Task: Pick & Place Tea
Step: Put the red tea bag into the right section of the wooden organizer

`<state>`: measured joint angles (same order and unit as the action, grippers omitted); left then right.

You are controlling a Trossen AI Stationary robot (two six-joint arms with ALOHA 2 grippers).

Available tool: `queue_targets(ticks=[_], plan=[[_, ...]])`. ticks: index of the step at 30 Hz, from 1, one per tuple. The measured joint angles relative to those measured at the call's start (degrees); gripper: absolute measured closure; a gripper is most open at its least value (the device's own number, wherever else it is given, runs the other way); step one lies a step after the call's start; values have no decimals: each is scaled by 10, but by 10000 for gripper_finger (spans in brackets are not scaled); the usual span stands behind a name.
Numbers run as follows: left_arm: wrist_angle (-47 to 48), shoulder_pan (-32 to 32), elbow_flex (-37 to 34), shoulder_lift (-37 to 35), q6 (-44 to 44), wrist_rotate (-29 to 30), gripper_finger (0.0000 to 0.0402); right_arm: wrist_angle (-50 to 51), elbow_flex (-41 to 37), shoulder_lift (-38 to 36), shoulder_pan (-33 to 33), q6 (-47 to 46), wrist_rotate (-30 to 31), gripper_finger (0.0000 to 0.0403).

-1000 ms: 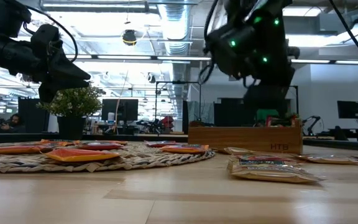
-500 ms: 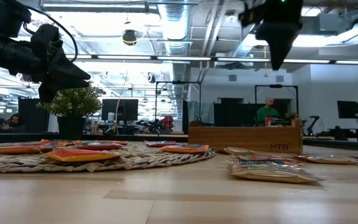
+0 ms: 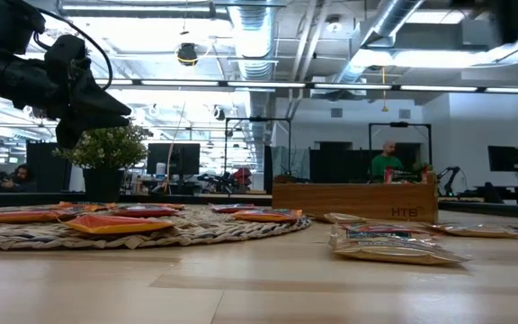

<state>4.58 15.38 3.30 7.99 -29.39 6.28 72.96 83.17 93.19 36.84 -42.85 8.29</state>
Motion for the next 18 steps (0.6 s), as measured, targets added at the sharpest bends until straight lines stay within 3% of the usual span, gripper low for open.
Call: queue_targets(ticks=[6, 18], plan=[[-1, 0, 0, 0, 0, 0, 296, -81, 1, 39, 51, -31, 2, 315], [0, 0, 0, 1, 0, -5, 296, -92, 0, 166, 54, 24, -80, 315]])
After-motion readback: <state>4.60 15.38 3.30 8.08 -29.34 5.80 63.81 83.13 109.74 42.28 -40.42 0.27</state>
